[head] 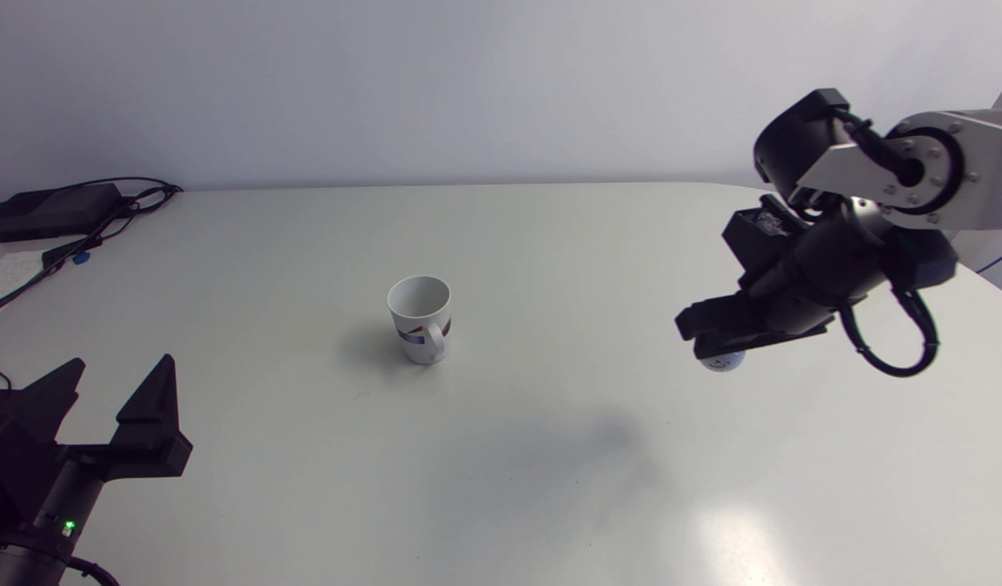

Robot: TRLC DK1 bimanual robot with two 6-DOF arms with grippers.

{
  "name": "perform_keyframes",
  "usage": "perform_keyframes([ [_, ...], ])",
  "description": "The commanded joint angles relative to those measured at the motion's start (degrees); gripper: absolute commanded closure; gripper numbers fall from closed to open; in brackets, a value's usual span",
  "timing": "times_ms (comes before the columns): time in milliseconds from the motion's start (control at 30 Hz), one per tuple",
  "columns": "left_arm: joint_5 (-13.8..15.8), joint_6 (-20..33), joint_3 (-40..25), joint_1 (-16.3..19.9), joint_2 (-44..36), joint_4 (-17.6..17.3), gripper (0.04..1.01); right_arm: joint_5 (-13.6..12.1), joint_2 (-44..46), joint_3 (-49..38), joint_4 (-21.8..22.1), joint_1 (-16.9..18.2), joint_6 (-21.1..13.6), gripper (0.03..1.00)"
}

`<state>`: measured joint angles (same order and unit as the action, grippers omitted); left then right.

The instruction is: Pick up the white golf ball from the table and place it into the cup.

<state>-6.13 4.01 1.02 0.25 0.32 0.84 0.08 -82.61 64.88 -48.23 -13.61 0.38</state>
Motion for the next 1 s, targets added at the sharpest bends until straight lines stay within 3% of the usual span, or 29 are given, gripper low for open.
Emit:
perform_keyframes([
  [0,0.59,0.47,-1.02,-0.34,-0.93,0.04,0.051,0.10,-4.58,3.06,1.65,-2.30,-0.73,0.684],
  [300,0.59,0.47,-1.02,-0.34,-0.93,0.04,0.051,1.07,-15.48,14.39,5.16,-11.62,-0.47,0.684],
  [767,0.59,0.47,-1.02,-0.34,-0.93,0.04,0.051,1.86,-29.63,32.32,7.62,-20.50,-1.35,0.684],
  [967,0.59,0.47,-1.02,-0.34,-0.93,0.04,0.051,1.94,-33.76,39.36,8.24,-22.08,-2.23,0.684],
])
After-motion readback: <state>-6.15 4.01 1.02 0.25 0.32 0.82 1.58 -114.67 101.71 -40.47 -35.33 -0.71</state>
